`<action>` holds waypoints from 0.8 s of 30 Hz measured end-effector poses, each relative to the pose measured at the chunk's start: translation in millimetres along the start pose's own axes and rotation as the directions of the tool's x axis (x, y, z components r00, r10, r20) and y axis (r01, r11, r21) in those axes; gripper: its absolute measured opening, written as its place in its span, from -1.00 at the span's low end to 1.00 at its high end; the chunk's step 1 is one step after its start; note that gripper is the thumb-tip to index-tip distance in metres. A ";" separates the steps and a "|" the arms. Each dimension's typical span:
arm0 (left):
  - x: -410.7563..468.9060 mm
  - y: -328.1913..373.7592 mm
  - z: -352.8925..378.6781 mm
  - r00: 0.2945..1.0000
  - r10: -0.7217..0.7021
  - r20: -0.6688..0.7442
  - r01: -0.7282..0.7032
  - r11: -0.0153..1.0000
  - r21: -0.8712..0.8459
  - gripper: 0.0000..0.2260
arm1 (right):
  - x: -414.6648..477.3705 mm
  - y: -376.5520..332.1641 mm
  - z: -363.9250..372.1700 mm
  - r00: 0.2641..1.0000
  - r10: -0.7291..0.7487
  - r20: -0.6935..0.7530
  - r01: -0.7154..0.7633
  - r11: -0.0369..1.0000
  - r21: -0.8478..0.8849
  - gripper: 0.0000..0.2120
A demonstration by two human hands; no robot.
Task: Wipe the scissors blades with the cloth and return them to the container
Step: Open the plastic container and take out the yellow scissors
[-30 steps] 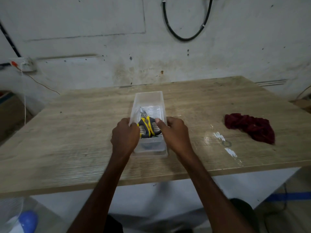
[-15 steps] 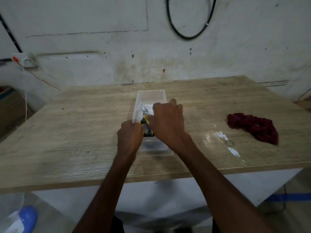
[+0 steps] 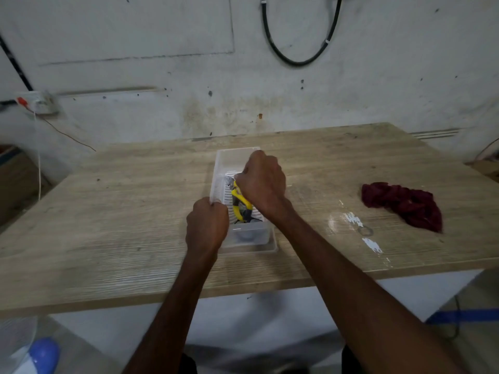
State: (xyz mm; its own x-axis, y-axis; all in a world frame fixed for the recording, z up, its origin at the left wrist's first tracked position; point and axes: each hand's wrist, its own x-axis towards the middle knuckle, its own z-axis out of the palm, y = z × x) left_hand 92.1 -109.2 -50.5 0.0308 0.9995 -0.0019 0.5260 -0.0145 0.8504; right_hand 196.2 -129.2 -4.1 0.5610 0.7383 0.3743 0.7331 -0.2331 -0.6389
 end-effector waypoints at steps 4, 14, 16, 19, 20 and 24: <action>-12.8 19.4 -5.0 0.957 0.218 -0.193 -0.180 0.964 0.195 -0.51 | -6.6 20.5 -24.3 0.976 0.097 -0.193 -0.059 0.979 0.194 -0.75; -37.3 109.1 97.8 0.869 0.225 0.441 -0.007 0.896 -0.443 -0.69 | -38.8 106.3 -66.3 0.814 0.269 -0.515 0.066 0.838 0.542 -0.80; -39.1 109.9 123.9 0.852 0.200 0.484 0.073 0.869 -0.489 -0.75 | -35.8 135.1 -69.6 0.801 0.284 -0.527 0.029 0.861 0.508 -0.79; -36.7 109.0 156.3 0.856 0.313 0.411 -0.129 0.900 -0.417 -0.63 | -31.7 168.2 -74.6 0.841 0.227 -0.491 0.017 0.896 0.443 -0.73; -35.6 109.8 163.1 0.841 0.349 0.414 -0.174 0.898 -0.404 -0.62 | -31.2 175.8 -76.4 0.847 0.198 -0.493 0.026 0.912 0.409 -0.72; -26.9 120.2 172.8 0.731 0.455 0.509 -0.224 0.864 -0.452 -0.64 | -25.8 195.9 -87.9 0.859 0.091 -0.503 0.072 0.953 0.295 -0.69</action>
State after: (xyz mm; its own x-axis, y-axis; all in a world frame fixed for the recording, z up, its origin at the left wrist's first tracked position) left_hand 301.4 -142.5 -39.1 0.6943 0.7099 0.1183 0.0632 -0.2239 0.9726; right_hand 359.1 -249.6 -79.9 0.7421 0.2949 0.6018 0.6256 0.0175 -0.7800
